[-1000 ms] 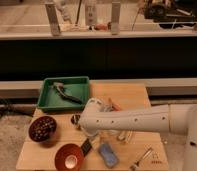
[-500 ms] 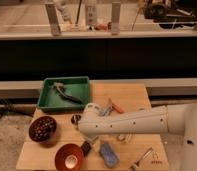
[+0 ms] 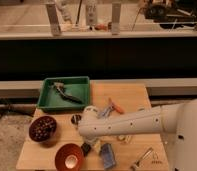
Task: Place eraser in red bowl
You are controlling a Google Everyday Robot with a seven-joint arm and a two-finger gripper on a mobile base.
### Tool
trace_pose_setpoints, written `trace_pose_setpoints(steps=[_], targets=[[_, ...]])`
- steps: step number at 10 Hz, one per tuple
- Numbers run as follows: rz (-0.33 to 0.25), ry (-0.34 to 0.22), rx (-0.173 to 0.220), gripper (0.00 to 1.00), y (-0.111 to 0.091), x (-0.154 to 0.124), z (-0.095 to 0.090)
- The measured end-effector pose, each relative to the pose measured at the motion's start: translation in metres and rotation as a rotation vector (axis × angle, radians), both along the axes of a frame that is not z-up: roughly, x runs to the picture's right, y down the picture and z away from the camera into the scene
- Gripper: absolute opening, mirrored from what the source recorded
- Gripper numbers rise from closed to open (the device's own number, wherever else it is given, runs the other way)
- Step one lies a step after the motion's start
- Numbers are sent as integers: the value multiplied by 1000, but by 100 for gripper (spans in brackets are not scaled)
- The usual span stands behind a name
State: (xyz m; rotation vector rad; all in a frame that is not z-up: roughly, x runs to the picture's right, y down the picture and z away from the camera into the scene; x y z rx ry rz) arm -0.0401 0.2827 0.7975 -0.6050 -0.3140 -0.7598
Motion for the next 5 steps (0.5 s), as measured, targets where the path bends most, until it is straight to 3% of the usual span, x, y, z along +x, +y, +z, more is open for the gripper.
trace_pose_setpoints(steps=[3, 5], targets=[[36, 44, -26, 49, 0, 3, 5], [55, 48, -22, 27, -3, 3, 6]])
